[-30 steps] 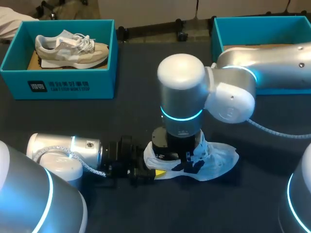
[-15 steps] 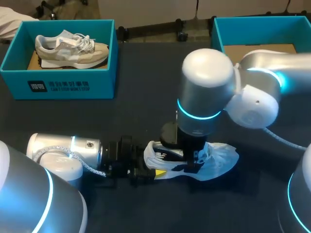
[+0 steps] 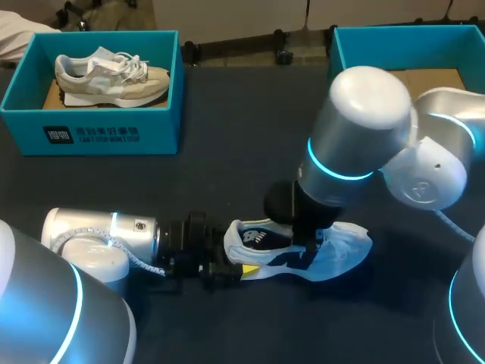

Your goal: Take the shoe out of the shoebox, open the shoe tongue, remove and reinsert the insole, then place the shoe into the shoebox

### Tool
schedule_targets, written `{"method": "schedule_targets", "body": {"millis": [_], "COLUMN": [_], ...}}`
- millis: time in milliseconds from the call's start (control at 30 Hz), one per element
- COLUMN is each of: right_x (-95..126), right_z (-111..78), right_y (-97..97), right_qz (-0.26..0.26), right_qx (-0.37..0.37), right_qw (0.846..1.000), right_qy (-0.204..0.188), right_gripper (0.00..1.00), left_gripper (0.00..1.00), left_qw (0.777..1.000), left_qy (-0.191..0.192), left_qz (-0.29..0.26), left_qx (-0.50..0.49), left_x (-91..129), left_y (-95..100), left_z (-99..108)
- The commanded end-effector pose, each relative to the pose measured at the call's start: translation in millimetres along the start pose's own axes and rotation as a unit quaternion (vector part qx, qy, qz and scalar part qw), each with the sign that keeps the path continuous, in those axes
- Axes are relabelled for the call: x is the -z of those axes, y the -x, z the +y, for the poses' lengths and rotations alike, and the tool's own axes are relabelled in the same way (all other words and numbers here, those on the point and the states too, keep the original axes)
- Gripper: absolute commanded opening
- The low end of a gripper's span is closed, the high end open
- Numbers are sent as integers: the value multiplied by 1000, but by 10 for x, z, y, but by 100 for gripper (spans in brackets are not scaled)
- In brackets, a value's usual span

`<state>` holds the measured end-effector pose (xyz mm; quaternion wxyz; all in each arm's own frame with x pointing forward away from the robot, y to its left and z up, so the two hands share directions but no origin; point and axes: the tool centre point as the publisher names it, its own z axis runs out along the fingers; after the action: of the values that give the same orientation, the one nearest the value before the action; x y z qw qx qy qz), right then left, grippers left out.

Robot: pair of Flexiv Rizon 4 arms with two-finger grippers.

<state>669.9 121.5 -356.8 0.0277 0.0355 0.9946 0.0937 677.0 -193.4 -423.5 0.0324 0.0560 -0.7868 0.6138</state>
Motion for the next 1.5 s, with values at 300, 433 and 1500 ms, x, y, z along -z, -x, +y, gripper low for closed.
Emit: {"method": "schedule_targets", "body": {"millis": [300, 433, 1500], "right_x": [137, 148, 372], "right_z": [41, 34, 81], "right_y": [59, 59, 34], "right_qz": [25, 26, 50], "right_qx": [28, 32, 114], "right_qw": [997, 995, 983], "right_qy": [71, 87, 138], "right_gripper": [0, 0, 0], "left_gripper": [0, 0, 0], "left_qw": [1000, 1000, 1000], "left_qy": [2, 2, 2], "left_qz": [0, 0, 0], "left_qx": [1, 1, 1], "left_x": [7, 7, 7], "left_y": [19, 19, 19], "left_z": [61, 61, 61]}}
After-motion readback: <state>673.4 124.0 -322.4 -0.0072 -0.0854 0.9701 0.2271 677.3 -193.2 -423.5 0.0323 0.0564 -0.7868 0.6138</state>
